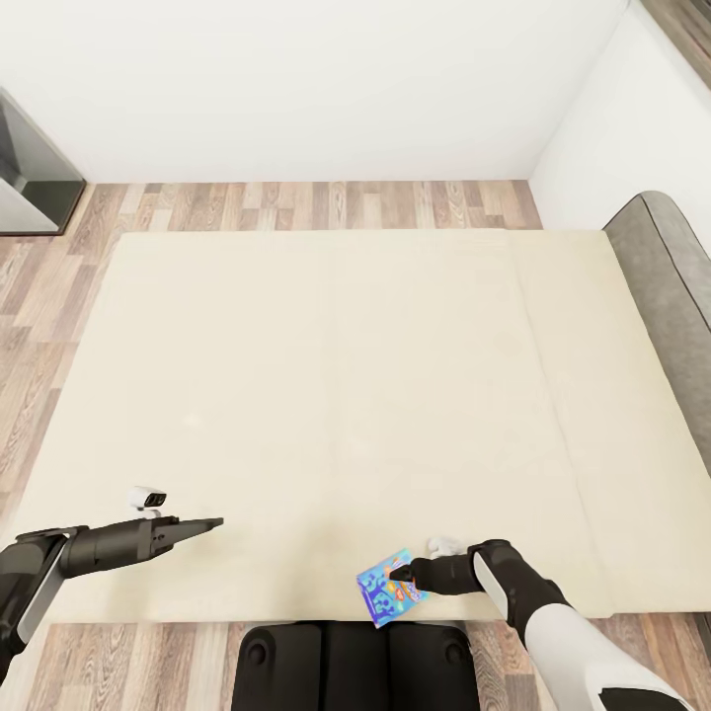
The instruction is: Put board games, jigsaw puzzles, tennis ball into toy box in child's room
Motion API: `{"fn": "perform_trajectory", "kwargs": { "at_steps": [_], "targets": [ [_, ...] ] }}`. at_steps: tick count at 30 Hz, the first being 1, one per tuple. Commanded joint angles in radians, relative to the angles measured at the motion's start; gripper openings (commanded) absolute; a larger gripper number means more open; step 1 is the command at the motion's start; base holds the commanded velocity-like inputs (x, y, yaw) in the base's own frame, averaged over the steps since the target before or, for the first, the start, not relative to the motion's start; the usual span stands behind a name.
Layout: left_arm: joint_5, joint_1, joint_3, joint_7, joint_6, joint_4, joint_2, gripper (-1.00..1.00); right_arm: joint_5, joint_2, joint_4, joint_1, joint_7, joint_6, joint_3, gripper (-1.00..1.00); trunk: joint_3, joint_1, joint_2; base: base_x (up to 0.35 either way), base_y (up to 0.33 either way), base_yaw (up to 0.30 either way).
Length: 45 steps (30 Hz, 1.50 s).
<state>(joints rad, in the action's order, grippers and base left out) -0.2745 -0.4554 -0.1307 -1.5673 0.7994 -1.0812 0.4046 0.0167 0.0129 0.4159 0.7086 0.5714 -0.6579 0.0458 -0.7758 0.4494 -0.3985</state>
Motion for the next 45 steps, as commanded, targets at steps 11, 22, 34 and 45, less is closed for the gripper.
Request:
{"fn": "perform_trajectory", "kwargs": {
  "at_steps": [11,22,34,45],
  "targets": [
    [0.000,0.000,0.000,-0.004,0.011,0.000,0.000,1.00,0.003,0.000,0.001,0.000,0.001,-0.006,0.006,1.00,-0.001,0.001,-0.002,0.000,0.000,0.000],
    [0.000,0.000,0.000,-0.004,0.011,0.000,0.000,1.00,0.013,-0.001,0.003,0.000,0.001,-0.008,0.009,1.00,-0.001,0.001,-0.002,0.000,0.000,0.000],
    [0.000,0.000,0.000,-0.004,0.011,0.000,0.000,1.00,0.015,-0.001,0.003,0.000,0.001,-0.008,0.009,1.00,-0.001,0.001,-0.002,0.000,0.008,0.000],
    [0.000,0.000,0.000,-0.004,0.011,0.000,0.000,1.00,0.012,0.000,0.003,0.000,0.001,-0.008,0.008,1.00,-0.001,0.001,-0.002,0.000,0.068,0.000]
  ]
}}
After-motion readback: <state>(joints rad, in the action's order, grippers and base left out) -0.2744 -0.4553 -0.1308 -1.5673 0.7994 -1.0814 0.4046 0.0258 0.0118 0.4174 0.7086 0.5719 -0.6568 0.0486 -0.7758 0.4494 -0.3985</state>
